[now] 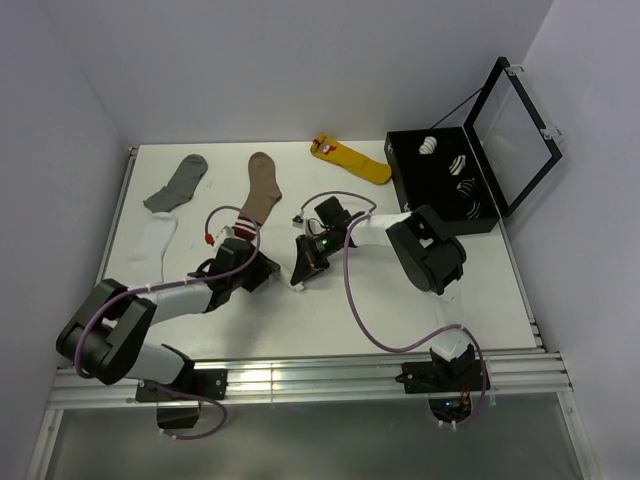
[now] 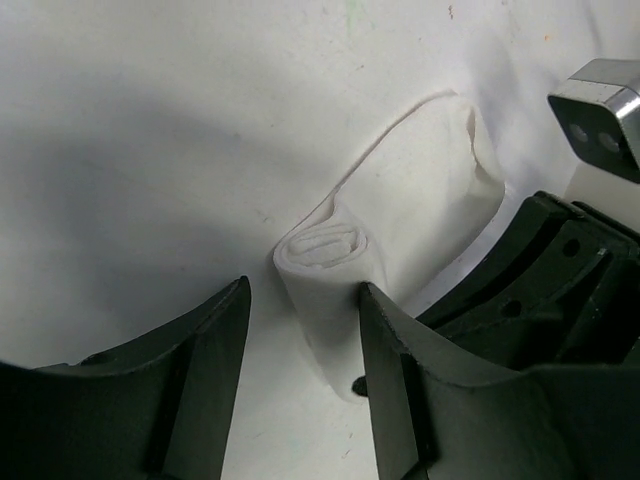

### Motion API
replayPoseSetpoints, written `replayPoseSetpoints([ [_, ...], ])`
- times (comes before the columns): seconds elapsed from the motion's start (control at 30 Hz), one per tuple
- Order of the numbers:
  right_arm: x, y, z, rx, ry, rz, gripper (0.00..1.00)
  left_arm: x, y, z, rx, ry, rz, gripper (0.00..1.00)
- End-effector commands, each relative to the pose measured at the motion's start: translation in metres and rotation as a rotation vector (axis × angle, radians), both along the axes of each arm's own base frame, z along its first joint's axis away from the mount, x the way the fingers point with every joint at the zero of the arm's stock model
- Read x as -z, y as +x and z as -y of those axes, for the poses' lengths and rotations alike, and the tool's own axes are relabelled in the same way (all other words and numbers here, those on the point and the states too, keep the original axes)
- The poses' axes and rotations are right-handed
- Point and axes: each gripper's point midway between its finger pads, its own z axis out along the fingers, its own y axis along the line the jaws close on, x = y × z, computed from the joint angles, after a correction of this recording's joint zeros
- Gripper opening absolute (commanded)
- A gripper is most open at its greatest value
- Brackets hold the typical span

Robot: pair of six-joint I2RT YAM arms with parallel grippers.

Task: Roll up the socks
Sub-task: Roll the sock at the center of the board.

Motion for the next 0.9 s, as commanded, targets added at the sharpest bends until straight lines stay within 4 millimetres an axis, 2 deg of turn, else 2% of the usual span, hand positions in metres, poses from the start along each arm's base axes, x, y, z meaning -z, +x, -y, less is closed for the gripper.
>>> replayPoseSetpoints([
  [0.0, 0.021, 0.008, 0.009, 0.073, -0.071, 0.018, 0.0, 0.006, 0.005, 0.006, -0.003, -0.015, -0.025, 0.54],
  [0.1, 0.022, 0.009, 0.008, 0.102, -0.074, 0.012, 0.0, 0.01, 0.004, 0.01, 0.001, -0.034, -0.041, 0.55],
  [0.23, 0.023, 0.015, 0.005, 0.152, -0.057, 0.015, 0.0, 0.011, 0.004, 0.014, -0.002, -0.061, -0.047, 0.63],
  [0.37, 0.024, 0.019, 0.005, 0.205, -0.052, 0.012, 0.0, 0.014, 0.006, 0.014, -0.007, -0.056, -0.062, 0.61],
  [0.47, 0.023, 0.024, 0.005, 0.254, -0.048, 0.007, 0.0, 0.018, 0.002, 0.013, -0.02, -0.06, -0.085, 0.61],
  [0.57, 0.02, 0.028, 0.004, 0.293, -0.038, -0.005, 0.0, 0.022, -0.009, 0.006, -0.045, -0.078, -0.101, 0.66],
  [0.67, 0.019, 0.03, 0.002, 0.326, -0.022, -0.024, 0.0, 0.012, -0.011, -0.001, -0.089, -0.108, -0.066, 0.7],
  [0.87, 0.025, 0.029, 0.002, 0.378, -0.02, -0.071, 0.0, 0.006, -0.013, -0.008, -0.115, -0.117, -0.03, 0.67],
])
